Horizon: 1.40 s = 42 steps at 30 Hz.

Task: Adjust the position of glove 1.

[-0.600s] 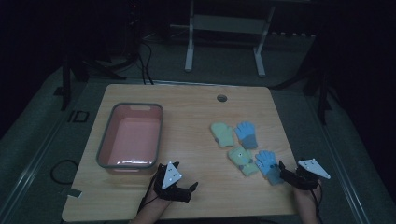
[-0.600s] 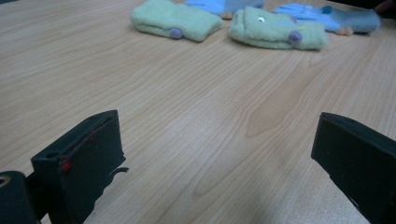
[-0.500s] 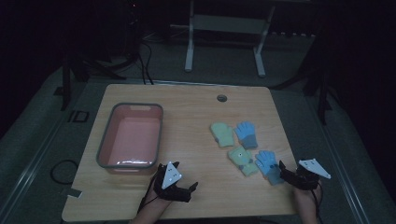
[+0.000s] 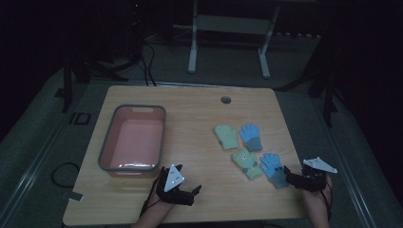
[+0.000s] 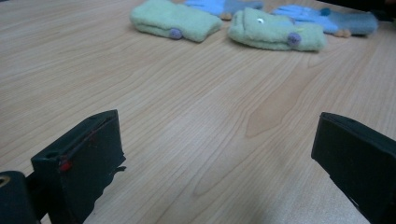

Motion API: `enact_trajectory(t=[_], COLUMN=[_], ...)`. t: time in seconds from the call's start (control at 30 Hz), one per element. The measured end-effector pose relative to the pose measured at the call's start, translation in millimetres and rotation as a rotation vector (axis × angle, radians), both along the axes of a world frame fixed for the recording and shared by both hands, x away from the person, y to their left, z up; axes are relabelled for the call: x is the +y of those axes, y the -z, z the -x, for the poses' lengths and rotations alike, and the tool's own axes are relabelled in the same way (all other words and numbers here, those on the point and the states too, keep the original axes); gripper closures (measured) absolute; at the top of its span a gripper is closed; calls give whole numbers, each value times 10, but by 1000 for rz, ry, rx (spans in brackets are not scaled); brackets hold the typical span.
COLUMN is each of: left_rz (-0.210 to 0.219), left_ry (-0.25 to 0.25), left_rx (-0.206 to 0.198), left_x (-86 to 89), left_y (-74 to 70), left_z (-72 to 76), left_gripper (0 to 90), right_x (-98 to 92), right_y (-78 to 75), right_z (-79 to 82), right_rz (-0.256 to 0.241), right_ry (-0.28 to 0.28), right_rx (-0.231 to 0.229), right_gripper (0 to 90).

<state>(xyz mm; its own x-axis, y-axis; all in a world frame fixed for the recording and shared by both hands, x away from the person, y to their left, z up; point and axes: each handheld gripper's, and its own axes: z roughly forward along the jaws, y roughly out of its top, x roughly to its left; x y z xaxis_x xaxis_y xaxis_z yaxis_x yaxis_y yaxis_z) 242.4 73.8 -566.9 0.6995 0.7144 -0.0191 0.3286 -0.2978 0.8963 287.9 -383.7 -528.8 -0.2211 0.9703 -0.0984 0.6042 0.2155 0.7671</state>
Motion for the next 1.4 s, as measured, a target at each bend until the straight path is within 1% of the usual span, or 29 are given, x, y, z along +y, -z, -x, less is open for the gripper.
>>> enact_trajectory(t=[0.03, 0.07, 0.1, 0.13, 0.2, 0.27, 0.3, 0.33, 0.37, 0.4, 0.43, 0.47, 0.5, 0.53, 0.57, 0.7, 0.73, 0.83, 0.87, 0.97, 1.0, 1.03, 1.07, 1.13, 1.2, 1.27, 1.3, 1.37, 1.4], left_rz=[-1, -2, -5, -5, -11, -13, -13, -14, -14, -13, -13, -13, -13, -13, -16, -21, -21, -20, -25, -29, -32, -31, -31, -30, -27, -28, -31, -26, -26], left_ry=[1, 6, 4, 4, 9, 10, 10, 11, 11, 8, 11, 11, 12, 12, 15, 17, 17, 14, 16, 19, 19, 18, 20, 18, 19, 18, 19, 19, 19], left_rx=[0, 0, -1, -2, -5, -5, -5, -7, -7, -7, -6, -6, -6, -6, -5, -9, -9, -11, -16, -17, -19, -19, -20, -18, -17, -16, -20, -23, -23], left_x=[0, -3, -6, -7, -12, -15, -15, -15, -15, -13, -13, -13, -15, -15, -18, -23, -23, -30, -30, -35, -36, -37, -36, -34, -31, -34, -34, -30, -30], left_y=[0, 0, 0, 0, 0, 0, 0, 0, 0, 0, 0, 0, 0, 0, 0, 0, 0, 1, 0, 0, 0, 0, 0, 0, 0, 1, 0, 1, 1], left_z=[0, -1, 0, 1, 3, 5, 5, 6, 6, 6, 6, 6, 5, 5, 4, 9, 9, 12, 16, 18, 18, 19, 19, 17, 15, 16, 20, 21, 21], left_gripper=[24, 24, 24, 24, 24, 24, 24, 24, 24, 24, 24, 24, 24, 24, 24, 24, 24, 24, 24, 24, 24, 24, 24, 24, 24, 24, 24, 24, 24], right_x=[-12, -12, -20, -22, -5, 31, 31, 67, 88, 117, 147, 147, 188, 188, 229, 298, 298, 355, 402, 449, 476, 525, 551, 575, 641, 668, 695, 783, 783], right_y=[-28, -28, -52, -98, -146, -206, -206, -280, -304, -334, -363, -363, -421, -421, -480, -577, -577, -659, -715, -755, -775, -814, -831, -850, -907, -924, -940, -975, -975], right_z=[-29, -29, -46, -54, -66, -84, -84, -97, -100, -108, -119, -119, -137, -137, -167, -209, -209, -247, -277, -299, -313, -343, -357, -371, -427, -448, -469, -533, -533], right_rz=[-28, -28, -58, -88, -96, -83, -83, -89, -82, -56, -42, -42, -40, -40, -43, -45, -45, -53, -48, -45, -41, -48, -42, -41, -56, -56, -54, -49, -49], right_ry=[-18, -18, -34, -34, -45, -34, -34, -39, -44, -49, -54, -54, -70, -70, -83, -109, -109, -119, -129, -141, -149, -160, -168, -169, -187, -197, -205, -231, -231], right_rx=[37, 37, 53, 44, 43, 43, 43, 32, 27, 25, 25, 25, 24, 24, 25, 18, 18, 10, -2, -6, -7, -7, -11, -14, -18, -17, -16, -22, -22], right_gripper=[135, 135, 138, 141, 130, 138, 138, 126, 124, 121, 116, 116, 116, 116, 116, 116, 116, 116, 116, 115, 111, 111, 111, 111, 113, 115, 137, 136, 136])
